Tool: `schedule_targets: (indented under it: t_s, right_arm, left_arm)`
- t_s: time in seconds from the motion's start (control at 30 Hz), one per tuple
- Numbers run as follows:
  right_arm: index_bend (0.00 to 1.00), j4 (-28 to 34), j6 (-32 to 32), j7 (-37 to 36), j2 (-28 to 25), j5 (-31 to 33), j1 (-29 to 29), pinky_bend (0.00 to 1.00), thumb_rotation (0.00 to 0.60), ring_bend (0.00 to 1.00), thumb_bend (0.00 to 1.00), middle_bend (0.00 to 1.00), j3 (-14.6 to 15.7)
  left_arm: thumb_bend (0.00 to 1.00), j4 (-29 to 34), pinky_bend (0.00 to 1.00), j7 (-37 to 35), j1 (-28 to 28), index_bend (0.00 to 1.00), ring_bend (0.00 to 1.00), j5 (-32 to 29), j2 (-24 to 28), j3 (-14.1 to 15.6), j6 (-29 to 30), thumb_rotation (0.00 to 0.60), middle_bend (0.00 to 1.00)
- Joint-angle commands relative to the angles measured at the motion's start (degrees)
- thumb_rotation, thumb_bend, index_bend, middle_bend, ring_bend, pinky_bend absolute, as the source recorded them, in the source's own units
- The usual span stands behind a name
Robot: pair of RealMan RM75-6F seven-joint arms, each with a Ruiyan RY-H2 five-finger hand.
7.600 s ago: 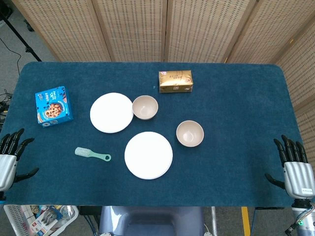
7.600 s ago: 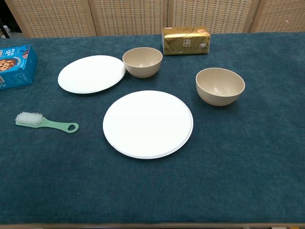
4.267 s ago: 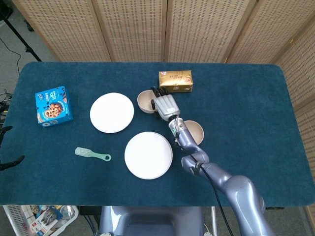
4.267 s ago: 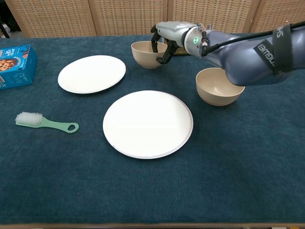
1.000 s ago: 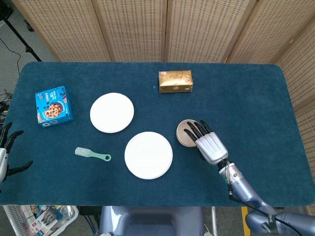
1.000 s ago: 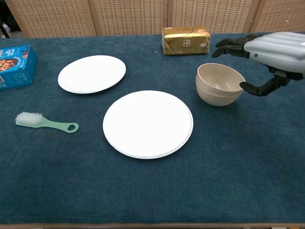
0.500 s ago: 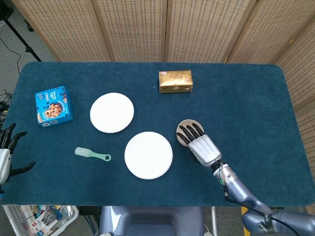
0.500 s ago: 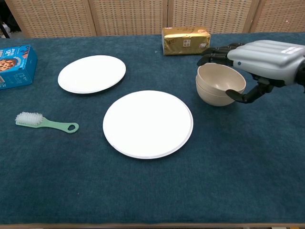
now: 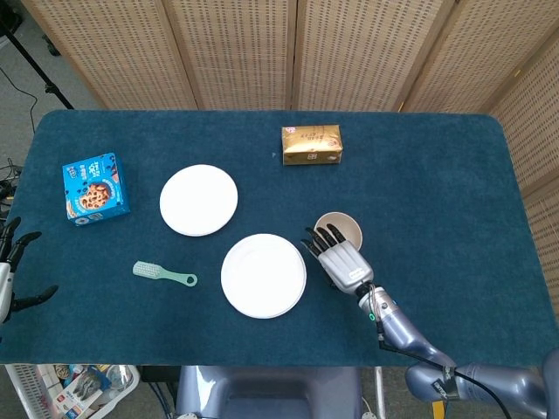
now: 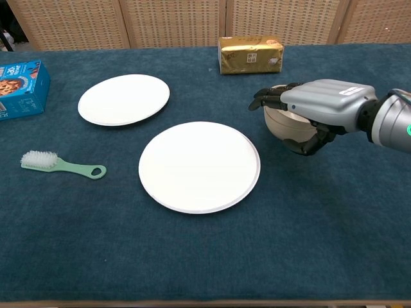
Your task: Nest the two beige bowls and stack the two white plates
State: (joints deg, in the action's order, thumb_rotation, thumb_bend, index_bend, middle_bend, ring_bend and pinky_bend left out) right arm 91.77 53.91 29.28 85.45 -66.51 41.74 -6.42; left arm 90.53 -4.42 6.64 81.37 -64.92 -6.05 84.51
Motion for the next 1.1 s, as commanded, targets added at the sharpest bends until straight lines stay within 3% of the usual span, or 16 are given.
schedule_targets:
  t_s: [0.03, 1.1]
  right_arm:
    - [0.08, -0.04, -0.06, -0.30, 0.13, 0.07, 0.06, 0.00, 0.600, 0.00, 0.55, 0.00, 0.08]
    - [0.07, -2.60, -0.73, 0.31, 2.28, 1.30, 0.64, 0.00, 0.600, 0.00, 0.56, 0.00, 1.63]
  left_arm:
    - [0.02, -0.01, 0.00, 0.04, 0.01, 0.20, 0.00, -0.04, -0.03, 0.01, -0.06, 0.600, 0.00]
    - [0.02, -0.02, 0.00, 0.04, -0.02, 0.20, 0.00, -0.18, -0.09, -0.04, -0.09, 0.600, 0.00]
